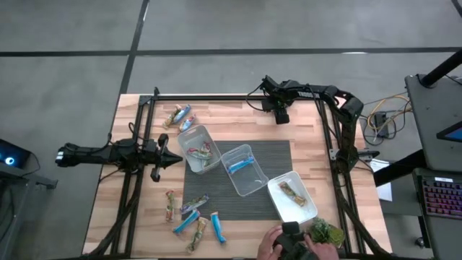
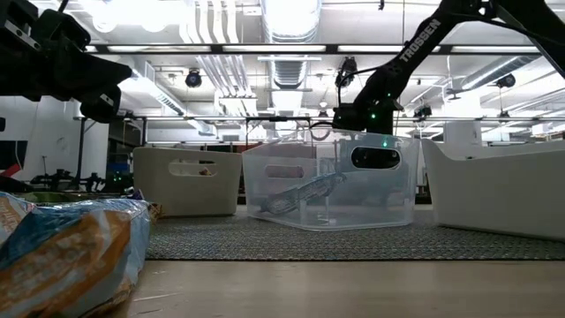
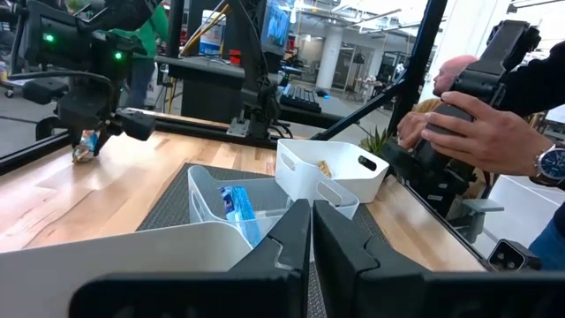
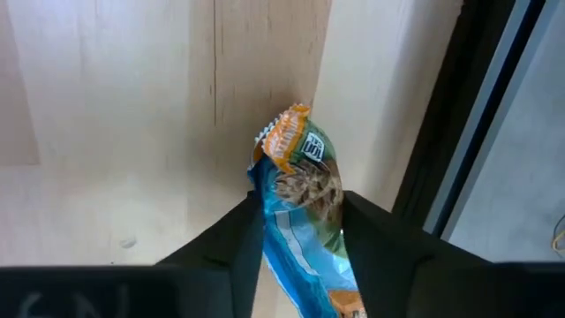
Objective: Pick and place Granola Bars by type
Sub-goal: Put the yellow granola bar into the white bin
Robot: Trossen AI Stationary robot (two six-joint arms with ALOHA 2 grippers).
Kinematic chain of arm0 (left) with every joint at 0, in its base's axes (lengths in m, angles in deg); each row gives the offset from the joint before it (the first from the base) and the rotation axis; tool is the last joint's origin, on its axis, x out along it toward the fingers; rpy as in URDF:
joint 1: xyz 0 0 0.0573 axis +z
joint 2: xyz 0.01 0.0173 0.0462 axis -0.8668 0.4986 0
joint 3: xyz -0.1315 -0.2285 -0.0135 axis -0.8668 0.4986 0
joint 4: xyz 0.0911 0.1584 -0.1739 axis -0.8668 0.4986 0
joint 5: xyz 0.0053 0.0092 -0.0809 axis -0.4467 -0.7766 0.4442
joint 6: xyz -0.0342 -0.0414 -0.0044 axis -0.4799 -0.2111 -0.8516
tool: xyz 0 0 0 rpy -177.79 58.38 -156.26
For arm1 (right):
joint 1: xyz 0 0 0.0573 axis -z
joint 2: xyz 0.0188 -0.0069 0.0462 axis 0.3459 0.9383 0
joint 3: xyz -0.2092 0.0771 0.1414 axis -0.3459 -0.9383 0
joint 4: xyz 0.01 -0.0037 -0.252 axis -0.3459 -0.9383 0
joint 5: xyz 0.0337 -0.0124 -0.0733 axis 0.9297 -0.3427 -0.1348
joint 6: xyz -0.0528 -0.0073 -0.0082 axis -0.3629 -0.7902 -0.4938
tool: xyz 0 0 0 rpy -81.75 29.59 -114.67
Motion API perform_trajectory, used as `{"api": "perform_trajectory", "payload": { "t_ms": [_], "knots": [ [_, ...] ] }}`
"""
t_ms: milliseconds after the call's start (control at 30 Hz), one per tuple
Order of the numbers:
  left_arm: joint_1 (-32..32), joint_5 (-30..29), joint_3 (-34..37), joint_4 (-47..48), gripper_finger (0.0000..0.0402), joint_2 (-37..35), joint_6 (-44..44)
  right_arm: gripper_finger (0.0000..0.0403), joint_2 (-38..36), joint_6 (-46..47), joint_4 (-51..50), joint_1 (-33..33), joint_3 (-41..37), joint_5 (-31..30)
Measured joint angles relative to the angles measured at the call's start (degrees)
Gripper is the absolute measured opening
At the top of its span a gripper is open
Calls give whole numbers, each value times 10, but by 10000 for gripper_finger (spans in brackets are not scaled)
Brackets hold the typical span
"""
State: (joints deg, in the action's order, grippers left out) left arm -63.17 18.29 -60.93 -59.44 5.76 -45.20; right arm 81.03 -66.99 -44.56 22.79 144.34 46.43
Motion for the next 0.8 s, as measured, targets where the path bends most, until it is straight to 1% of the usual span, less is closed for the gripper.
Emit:
{"api": "perform_trajectory", "payload": {
  "t_ms": [200, 367, 800],
  "knots": [
    [0, 0, 0, 0, 0, 0, 0, 91, 0, 1, -1, 0, 0, 0],
    [0, 0, 0, 0, 0, 0, 0, 65, -1, 3, -2, 0, 0, 0],
    [0, 0, 0, 0, 0, 0, 0, 39, -7, 14, -7, 0, 0, 0]
  ]
}}
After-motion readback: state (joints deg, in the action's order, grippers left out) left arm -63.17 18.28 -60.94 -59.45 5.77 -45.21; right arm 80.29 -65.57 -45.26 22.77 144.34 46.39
